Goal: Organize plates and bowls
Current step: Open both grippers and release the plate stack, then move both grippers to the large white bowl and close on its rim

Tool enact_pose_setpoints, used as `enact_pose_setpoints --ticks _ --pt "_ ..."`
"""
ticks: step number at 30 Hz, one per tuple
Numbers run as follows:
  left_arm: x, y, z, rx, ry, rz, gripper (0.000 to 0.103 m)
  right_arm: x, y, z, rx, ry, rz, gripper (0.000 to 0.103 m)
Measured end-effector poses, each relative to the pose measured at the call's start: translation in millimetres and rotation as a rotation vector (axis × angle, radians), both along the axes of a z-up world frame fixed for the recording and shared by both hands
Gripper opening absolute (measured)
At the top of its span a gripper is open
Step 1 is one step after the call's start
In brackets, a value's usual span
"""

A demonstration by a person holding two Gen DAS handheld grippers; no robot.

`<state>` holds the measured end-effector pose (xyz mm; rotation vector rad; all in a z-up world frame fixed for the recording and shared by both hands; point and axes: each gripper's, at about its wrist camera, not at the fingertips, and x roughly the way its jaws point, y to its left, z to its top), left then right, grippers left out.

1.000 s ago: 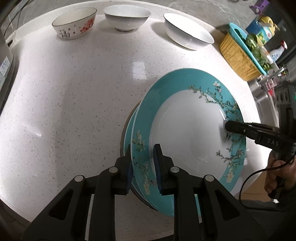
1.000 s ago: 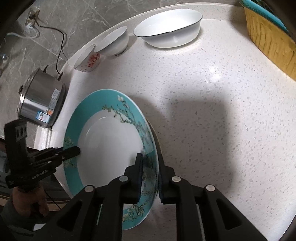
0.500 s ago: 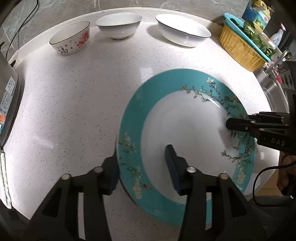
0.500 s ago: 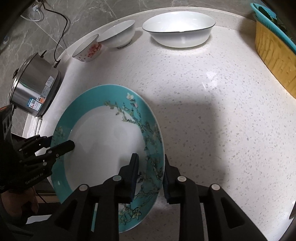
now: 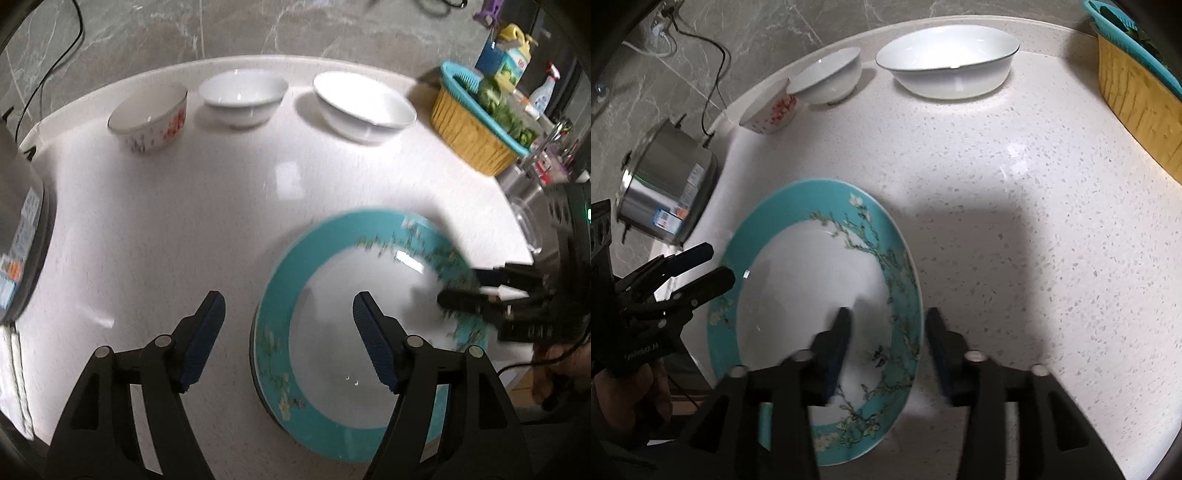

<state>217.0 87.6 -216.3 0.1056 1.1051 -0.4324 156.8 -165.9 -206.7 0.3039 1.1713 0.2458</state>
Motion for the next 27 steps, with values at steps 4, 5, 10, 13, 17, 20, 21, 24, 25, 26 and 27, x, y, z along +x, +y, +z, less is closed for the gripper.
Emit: enact_pose_setpoints --ticks 4,5,10,13,17,20,21,24,25,26,27 --pt "29 -14 29 -0.049 -0.027 -0.057 0.08 -2 -19 27 0.019 -0.059 -0.049 0.069" --pt "40 -21 37 -0.056 -0.044 -0.083 0.082 0 -27 35 0.019 -0.078 -0.072 0.07" --pt "103 -50 59 -0.156 0.002 -0.106 0.088 22 -91 75 -0.008 -0.172 -0.244 0.077" --pt "141 -74 60 -0.143 0.018 -0.111 0.088 41 -116 91 -0.026 -0.201 -0.297 0.077" --pt "185 -99 46 -0.122 0.083 -0.088 0.089 67 -140 104 -0.042 -0.219 -0.335 0.081" --pt "208 -109 30 -0.141 0.136 -0.058 0.099 85 -148 104 -0.041 -0.211 -0.329 0.084" --pt "211 -111 26 -0.14 0.148 -0.05 0.099 92 -149 103 -0.04 -0.209 -0.321 0.084" --pt "223 -120 13 -0.149 0.182 -0.037 0.1 117 -143 94 -0.056 -0.184 -0.291 0.085" --pt "226 -123 10 -0.154 0.19 -0.034 0.1 124 -140 90 -0.063 -0.169 -0.284 0.085" --pt "228 -125 7 -0.159 0.196 -0.031 0.1 132 -140 85 -0.069 -0.15 -0.276 0.085" --pt "228 -127 4 -0.159 0.198 -0.027 0.1 137 -139 81 -0.072 -0.139 -0.27 0.085"
